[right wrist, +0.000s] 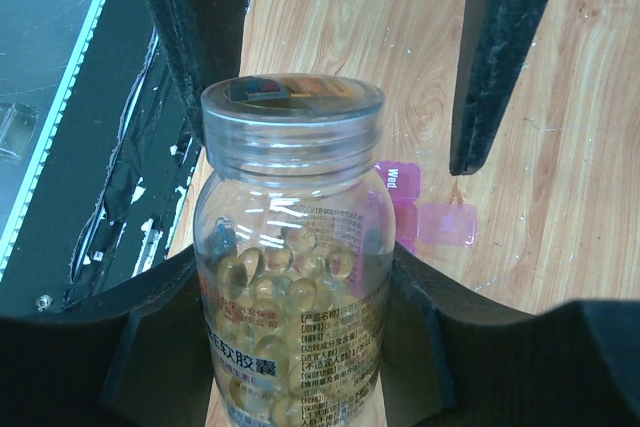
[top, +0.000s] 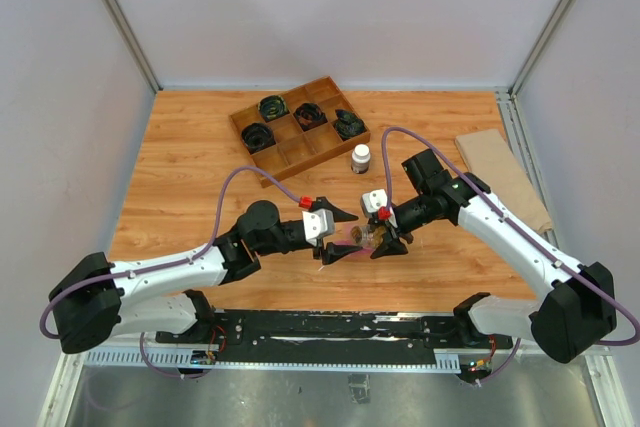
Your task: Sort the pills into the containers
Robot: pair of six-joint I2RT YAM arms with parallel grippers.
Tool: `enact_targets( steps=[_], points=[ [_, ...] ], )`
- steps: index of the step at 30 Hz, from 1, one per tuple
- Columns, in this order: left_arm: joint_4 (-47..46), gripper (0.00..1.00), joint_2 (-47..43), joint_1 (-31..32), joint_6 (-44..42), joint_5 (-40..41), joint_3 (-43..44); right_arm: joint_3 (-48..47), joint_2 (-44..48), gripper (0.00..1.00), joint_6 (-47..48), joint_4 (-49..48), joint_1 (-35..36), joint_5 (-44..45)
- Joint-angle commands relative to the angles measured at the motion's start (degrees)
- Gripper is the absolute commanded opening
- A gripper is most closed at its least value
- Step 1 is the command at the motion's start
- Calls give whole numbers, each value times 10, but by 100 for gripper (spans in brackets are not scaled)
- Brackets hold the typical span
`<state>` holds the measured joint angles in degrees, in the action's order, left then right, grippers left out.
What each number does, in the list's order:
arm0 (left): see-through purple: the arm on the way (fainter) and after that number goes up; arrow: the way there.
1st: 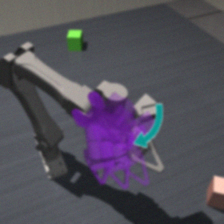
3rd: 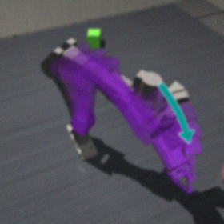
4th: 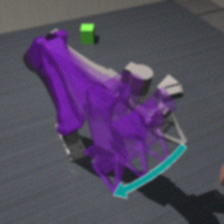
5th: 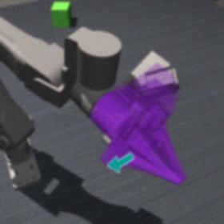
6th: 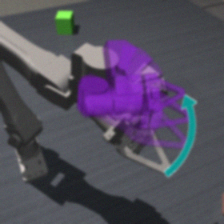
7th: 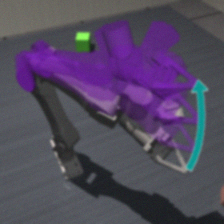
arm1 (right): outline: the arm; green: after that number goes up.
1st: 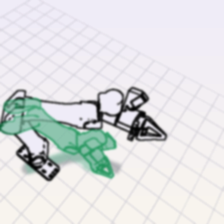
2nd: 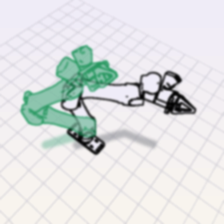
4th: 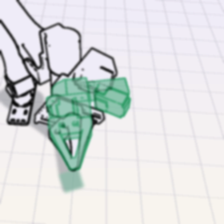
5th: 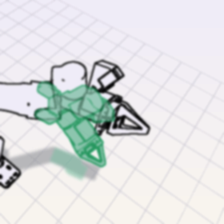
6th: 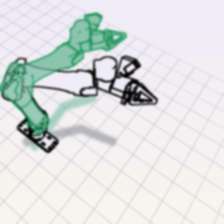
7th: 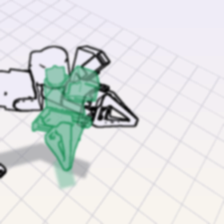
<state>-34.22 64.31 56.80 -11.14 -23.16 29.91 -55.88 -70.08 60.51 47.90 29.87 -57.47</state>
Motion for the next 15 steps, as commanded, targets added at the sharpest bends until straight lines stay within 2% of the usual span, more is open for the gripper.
enact_targets(
  steps=[1, 8, 11, 15],
  points=[
    [-40, 65, 3, -3, 20, 4, 13, -20, -1, 1, 10, 10, -4, -19],
    [-48, 62, -1, -2, 33, 3, 11, -20, -3, 1, 9, 10, -4, -18],
    [-47, 39, 0, -2, 38, 9, 9, -20, -4, 1, 9, 10, -5, -18],
    [-42, 17, -1, -3, 57, 20, 6, -20, -3, 1, 7, 10, -4, -16]
  ],
)
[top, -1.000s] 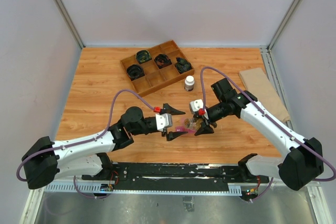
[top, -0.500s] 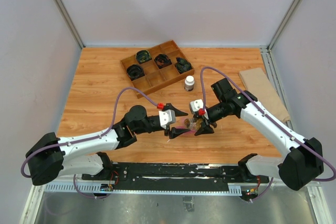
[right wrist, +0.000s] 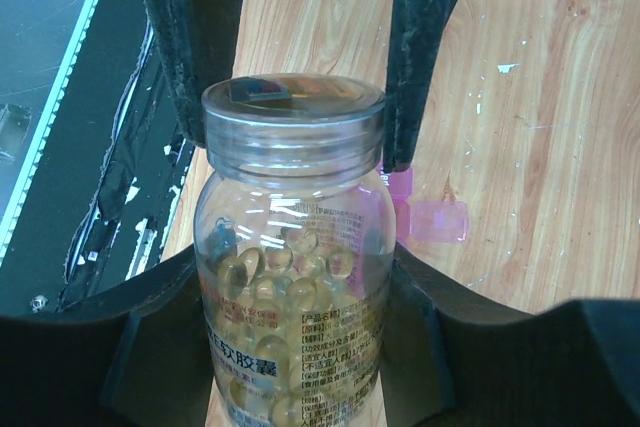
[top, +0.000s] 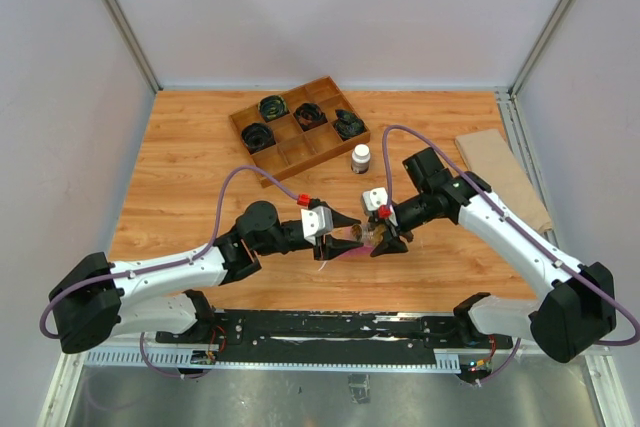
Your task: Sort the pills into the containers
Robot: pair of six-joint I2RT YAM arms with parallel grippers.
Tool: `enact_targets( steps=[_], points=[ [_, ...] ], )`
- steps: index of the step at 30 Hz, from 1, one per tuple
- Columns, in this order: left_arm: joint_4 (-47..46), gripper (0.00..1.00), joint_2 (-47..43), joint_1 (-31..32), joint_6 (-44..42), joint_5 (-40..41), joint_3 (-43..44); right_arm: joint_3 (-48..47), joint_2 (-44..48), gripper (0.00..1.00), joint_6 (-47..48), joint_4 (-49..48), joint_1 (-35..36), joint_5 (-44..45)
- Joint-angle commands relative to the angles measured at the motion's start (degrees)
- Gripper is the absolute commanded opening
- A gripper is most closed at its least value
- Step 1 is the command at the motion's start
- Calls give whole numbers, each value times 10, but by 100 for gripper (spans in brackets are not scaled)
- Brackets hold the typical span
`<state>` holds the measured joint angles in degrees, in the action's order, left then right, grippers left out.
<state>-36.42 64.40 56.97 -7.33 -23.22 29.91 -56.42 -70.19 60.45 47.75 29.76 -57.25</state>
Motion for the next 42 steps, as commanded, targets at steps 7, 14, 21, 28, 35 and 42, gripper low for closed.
enact_targets(
  steps=[7, 14, 21, 28, 35, 42],
  points=[
    [36, 0, -1, -4, 198, 120, 36, -16, -10, 1, -32, -16, -3, 10],
    [68, 0, -43, -4, 497, 226, 16, -13, -7, 1, -61, -38, -3, 26],
    [167, 0, -51, 1, 625, 281, 41, -13, -6, 0, -69, -43, -4, 27],
    [285, 0, -20, 20, 640, 367, 98, -12, -6, 1, -70, -42, -3, 26],
    [206, 28, -55, 20, 591, 355, 62, -11, -4, 1, -68, -42, -3, 23],
    [147, 83, -133, 20, 461, 331, -5, -11, -1, 1, -65, -39, -4, 19]
  ],
)
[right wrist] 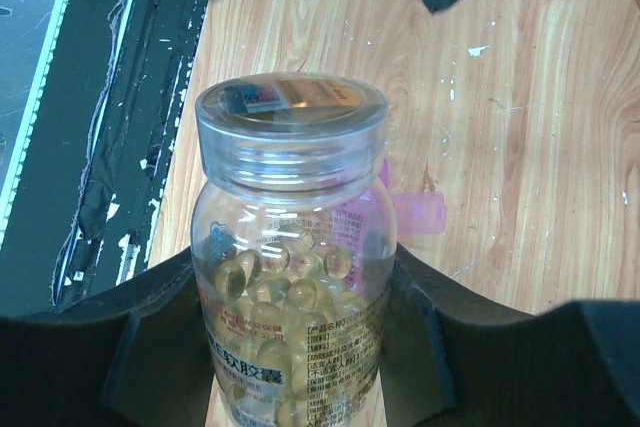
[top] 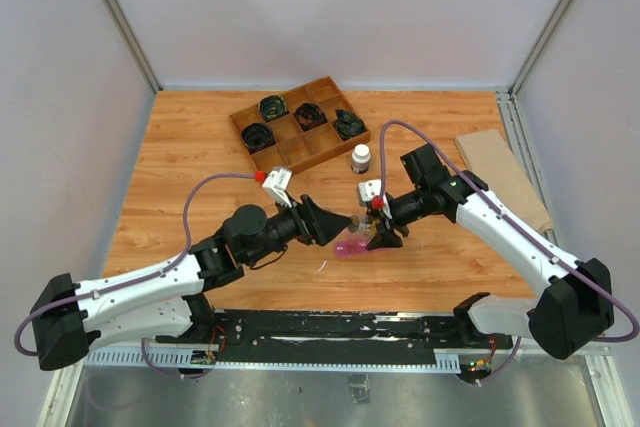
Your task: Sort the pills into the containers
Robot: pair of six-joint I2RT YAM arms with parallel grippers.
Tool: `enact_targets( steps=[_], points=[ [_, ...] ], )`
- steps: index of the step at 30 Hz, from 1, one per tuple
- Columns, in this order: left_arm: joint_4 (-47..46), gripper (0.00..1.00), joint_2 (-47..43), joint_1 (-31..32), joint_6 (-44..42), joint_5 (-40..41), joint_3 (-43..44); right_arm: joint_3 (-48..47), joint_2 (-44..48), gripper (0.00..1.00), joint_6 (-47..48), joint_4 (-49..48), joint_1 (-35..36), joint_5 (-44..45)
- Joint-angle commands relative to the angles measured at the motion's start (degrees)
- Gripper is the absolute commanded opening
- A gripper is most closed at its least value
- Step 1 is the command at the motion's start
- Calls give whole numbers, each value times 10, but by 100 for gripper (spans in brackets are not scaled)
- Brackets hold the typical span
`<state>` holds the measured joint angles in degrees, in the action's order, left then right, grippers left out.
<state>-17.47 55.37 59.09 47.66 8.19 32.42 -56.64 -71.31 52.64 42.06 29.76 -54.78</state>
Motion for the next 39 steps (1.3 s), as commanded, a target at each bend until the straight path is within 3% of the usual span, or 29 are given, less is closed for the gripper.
enact_targets(
  steps=[1, 6, 11, 15, 20, 24, 39],
  points=[
    [-41, 84, -53, -1, -112, 11, -38, -9, 10, 1, 14, 18, -5, -7],
    [-113, 99, -118, -1, -292, -65, -105, -10, 12, 1, 30, 30, -6, -17],
    [-301, 99, -148, -2, -533, -218, -193, -12, 13, 1, 56, 51, -6, -33],
    [-306, 99, -95, -3, -634, -254, -160, -11, 15, 1, 61, 54, -6, -35],
    [-278, 97, -6, -10, -670, -283, -93, -12, 12, 1, 67, 58, -6, -37],
    [-241, 85, 35, -20, -677, -302, -51, -12, 13, 0, 68, 59, -6, -37],
    [-144, 59, 91, -30, -698, -341, 7, -12, 16, 1, 69, 61, -6, -38]
  ],
)
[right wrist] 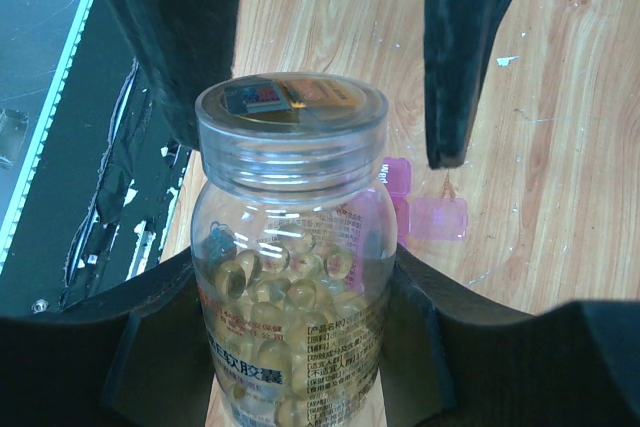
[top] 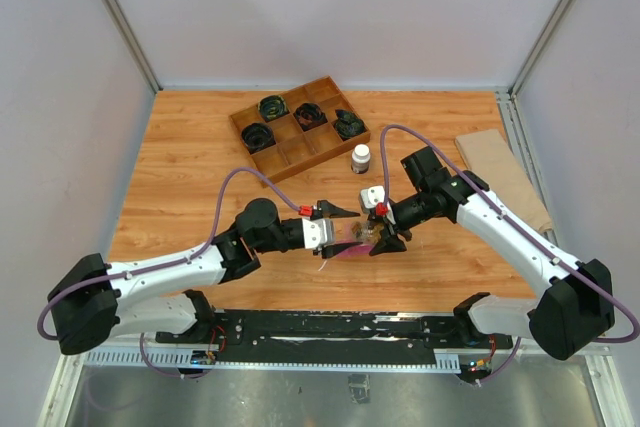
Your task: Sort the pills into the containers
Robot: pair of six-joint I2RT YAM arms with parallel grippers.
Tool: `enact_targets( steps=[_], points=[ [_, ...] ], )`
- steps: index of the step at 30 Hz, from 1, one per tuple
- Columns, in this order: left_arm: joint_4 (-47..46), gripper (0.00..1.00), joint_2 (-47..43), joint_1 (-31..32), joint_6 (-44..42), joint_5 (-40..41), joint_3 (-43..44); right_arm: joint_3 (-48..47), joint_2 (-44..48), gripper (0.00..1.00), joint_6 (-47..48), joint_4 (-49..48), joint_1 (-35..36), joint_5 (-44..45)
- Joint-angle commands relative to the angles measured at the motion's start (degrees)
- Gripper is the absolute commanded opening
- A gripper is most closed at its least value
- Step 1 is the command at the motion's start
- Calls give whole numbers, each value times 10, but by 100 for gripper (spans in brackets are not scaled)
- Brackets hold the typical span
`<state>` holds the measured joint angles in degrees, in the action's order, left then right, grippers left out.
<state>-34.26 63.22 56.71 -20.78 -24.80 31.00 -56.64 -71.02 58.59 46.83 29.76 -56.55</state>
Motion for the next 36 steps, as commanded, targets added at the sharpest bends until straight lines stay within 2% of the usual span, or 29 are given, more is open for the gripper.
enact_targets(
  steps=[1, 4, 7, 9, 17, 27, 30, 31, 33, 34, 36],
  points=[
    [25, 59, 15, -6, -14, -12, 22, -12, 13, 1, 10, 13, -6, -20],
    [25, 56, 17, -7, -12, -15, 22, -12, 13, 0, 9, 13, -6, -20],
    [24, 46, 16, -8, -8, -19, 22, -12, 12, 1, 10, 13, -6, -20],
    [21, 44, 16, -8, -2, -19, 21, -12, 12, 1, 10, 13, -6, -20],
    [1, 57, 12, -9, 20, -21, 17, -12, 10, 1, 9, 13, -6, -19],
    [-13, 56, 16, -10, 31, -21, 16, -12, 10, 1, 9, 13, -6, -20],
    [-10, 46, 19, -11, 33, -24, 18, -12, 11, 1, 10, 13, -6, -19],
    [-10, 40, 18, -12, 36, -26, 19, -12, 10, 1, 9, 13, -6, -19],
    [-12, 15, 15, -14, 48, -33, 18, -12, 11, 1, 9, 14, -6, -18],
    [-19, 7, 12, -16, 60, -35, 15, -13, 9, 1, 7, 13, -6, -15],
    [-20, 1, 10, -18, 89, -33, 13, -15, 6, 1, 3, 13, -6, -11]
  ],
)
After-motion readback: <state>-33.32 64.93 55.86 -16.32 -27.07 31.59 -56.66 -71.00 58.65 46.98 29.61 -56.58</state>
